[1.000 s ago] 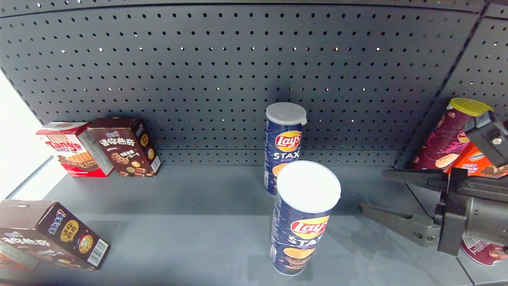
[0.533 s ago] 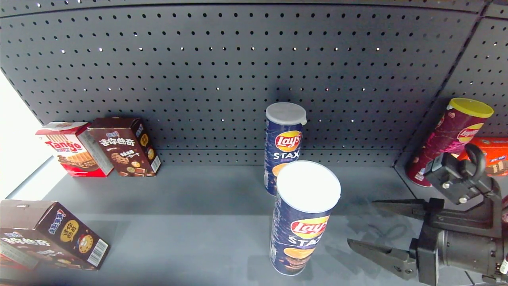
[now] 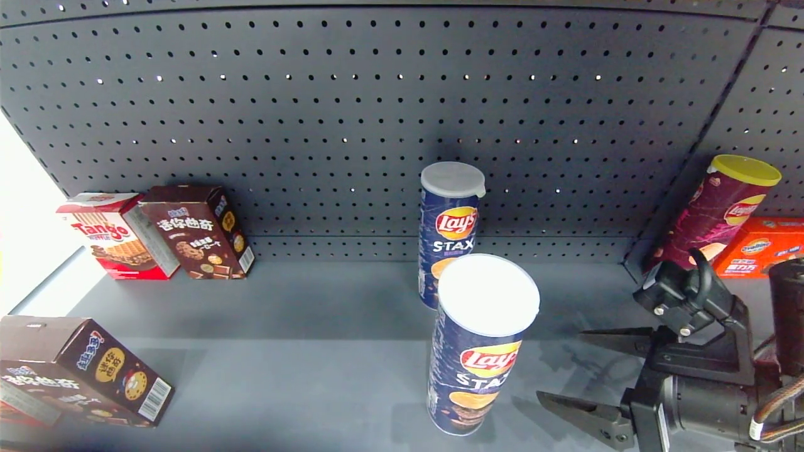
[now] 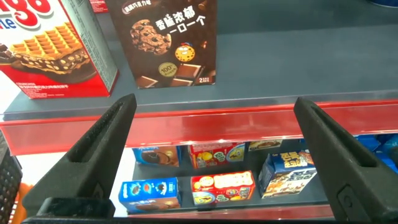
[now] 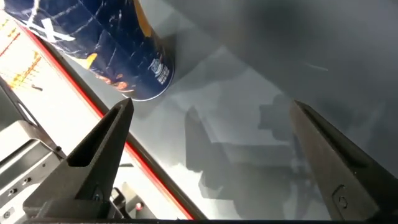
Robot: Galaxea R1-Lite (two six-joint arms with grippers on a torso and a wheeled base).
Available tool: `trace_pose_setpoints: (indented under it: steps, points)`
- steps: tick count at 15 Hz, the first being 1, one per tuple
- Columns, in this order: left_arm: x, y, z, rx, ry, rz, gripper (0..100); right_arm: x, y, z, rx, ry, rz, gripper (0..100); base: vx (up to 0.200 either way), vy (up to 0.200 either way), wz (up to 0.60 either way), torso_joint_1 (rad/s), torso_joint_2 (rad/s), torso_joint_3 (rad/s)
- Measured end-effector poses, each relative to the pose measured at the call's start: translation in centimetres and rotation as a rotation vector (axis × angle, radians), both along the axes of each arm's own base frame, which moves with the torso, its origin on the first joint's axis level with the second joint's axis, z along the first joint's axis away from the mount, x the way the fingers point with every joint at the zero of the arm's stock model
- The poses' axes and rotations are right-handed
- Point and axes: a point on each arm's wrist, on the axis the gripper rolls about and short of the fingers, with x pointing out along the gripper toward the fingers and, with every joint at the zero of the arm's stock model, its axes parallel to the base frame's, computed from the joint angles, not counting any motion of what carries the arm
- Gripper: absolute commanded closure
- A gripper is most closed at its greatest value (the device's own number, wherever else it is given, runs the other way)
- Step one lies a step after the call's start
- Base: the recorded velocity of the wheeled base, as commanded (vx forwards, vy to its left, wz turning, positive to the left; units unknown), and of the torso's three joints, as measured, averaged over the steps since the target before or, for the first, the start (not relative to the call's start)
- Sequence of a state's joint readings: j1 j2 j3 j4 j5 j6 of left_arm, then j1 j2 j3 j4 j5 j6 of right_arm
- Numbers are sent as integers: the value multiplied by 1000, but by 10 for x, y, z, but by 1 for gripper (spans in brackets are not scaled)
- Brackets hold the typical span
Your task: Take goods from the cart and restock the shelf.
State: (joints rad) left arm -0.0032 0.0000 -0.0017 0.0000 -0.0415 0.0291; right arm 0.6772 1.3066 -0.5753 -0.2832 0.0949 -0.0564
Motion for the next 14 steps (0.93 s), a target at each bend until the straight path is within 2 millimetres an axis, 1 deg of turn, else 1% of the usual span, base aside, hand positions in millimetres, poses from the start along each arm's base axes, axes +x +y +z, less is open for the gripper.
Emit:
trace_pose_setpoints:
  steps: [5, 14]
  points:
    - [0, 0, 0, 0, 0, 0, 0, 5, 6, -6, -25, 21, -2, 0, 0, 0, 0, 0, 0, 0]
    - [0, 0, 0, 0, 0, 0, 0, 16, 23, -6, -36, 31, 27, 0, 0, 0, 0, 0, 0, 0]
